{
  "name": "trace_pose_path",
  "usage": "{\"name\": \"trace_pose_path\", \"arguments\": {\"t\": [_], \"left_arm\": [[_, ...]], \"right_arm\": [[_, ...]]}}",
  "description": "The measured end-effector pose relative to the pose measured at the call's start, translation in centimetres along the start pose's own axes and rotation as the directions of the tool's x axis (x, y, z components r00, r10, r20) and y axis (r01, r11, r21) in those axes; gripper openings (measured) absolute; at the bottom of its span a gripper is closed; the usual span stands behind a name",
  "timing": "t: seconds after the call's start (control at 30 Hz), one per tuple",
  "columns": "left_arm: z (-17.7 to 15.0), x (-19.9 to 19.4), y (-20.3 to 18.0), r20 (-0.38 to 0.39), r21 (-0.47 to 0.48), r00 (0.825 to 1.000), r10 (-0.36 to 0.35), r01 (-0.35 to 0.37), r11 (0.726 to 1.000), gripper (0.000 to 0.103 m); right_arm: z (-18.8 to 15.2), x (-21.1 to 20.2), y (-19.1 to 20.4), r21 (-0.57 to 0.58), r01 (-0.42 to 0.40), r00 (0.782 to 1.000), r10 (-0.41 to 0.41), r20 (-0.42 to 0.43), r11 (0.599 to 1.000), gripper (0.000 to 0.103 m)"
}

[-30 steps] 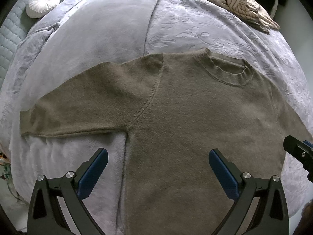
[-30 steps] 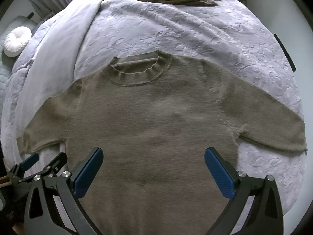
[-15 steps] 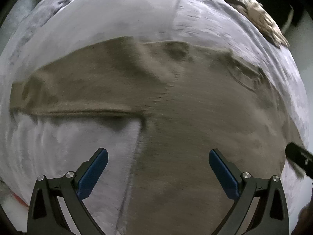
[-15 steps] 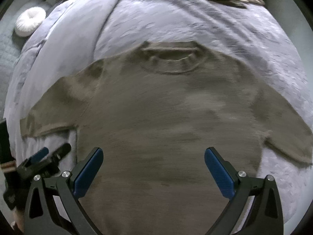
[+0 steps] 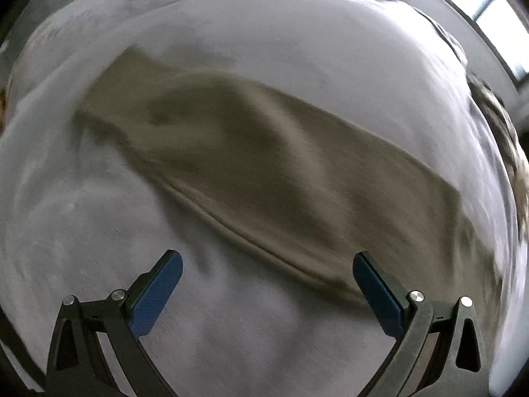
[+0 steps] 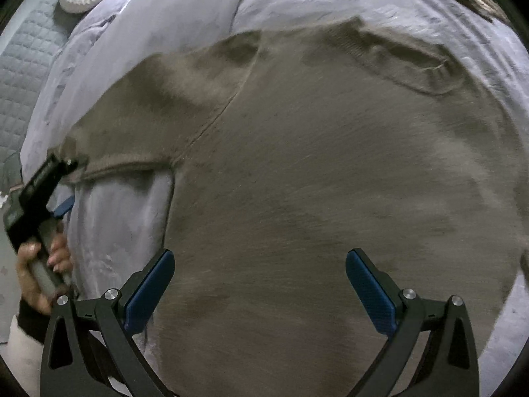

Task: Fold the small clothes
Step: 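Grasp the sweater sleeve with the left tool and lift it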

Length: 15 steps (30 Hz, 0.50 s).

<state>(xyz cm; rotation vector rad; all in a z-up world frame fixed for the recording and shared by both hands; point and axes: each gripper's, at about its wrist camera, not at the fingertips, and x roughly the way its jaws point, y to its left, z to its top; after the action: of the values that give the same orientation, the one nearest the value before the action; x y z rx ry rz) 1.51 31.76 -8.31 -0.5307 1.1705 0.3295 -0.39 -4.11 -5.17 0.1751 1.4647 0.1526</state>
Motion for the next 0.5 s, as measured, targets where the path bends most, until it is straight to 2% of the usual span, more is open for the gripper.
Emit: {"name": "trace_pose_path", "arguments": {"t": [0.1, 0.27, 0.3, 0.33, 0.37, 0.4, 0.43, 0.47, 0.5], "left_arm": [[1.0, 1.6, 2.4, 0.020, -0.087, 0.998, -0.067, 0.069, 0.994, 0.103], [2.5, 2.0, 3.5, 0.120, -0.111, 0.985, -0.125, 0.139, 0.984, 0.103], [2.7, 1.8, 3.9, 0.135, -0.120, 0.982, -0.133, 0.150, 0.981, 0.100], [2.7, 1.4, 4.3, 0.157, -0.130, 0.979, -0.131, 0.152, 0.980, 0.080], [2.7, 1.2, 4.6, 0.161, -0.131, 0.979, -0.128, 0.150, 0.980, 0.067], [3.1, 0.9, 5.0, 0.161, -0.133, 0.977, -0.138, 0.160, 0.978, 0.041], [3.1, 0.6, 5.5, 0.165, -0.141, 0.968, -0.190, 0.213, 0.967, 0.012], [3.0, 0.3, 6.2, 0.171, -0.153, 0.949, -0.263, 0.290, 0.945, 0.010], [2.9, 0.1, 6.4, 0.178, -0.162, 0.940, -0.291, 0.320, 0.933, 0.010]], "right_arm": [[0.0, 1.0, 0.7, -0.007, -0.014, 1.000, 0.014, -0.017, 1.000, 0.103], [0.1, 1.5, 1.8, -0.023, -0.031, 0.999, 0.031, -0.020, 0.999, 0.103], [0.2, 1.5, 2.0, -0.023, -0.035, 0.999, 0.034, -0.017, 0.999, 0.103], [0.2, 1.5, 2.0, -0.022, -0.037, 0.999, 0.036, -0.013, 0.999, 0.103], [0.3, 1.6, 1.8, -0.021, -0.039, 0.999, 0.039, -0.009, 0.999, 0.103], [0.3, 1.5, 1.7, -0.019, -0.047, 0.999, 0.047, -0.001, 0.999, 0.103], [0.3, 1.4, 1.6, -0.018, -0.054, 0.999, 0.054, 0.004, 0.998, 0.103], [0.4, 1.2, 1.4, -0.016, -0.059, 0.998, 0.059, 0.008, 0.998, 0.103], [0.4, 1.1, 1.2, -0.011, -0.065, 0.998, 0.065, 0.016, 0.998, 0.103]]}}
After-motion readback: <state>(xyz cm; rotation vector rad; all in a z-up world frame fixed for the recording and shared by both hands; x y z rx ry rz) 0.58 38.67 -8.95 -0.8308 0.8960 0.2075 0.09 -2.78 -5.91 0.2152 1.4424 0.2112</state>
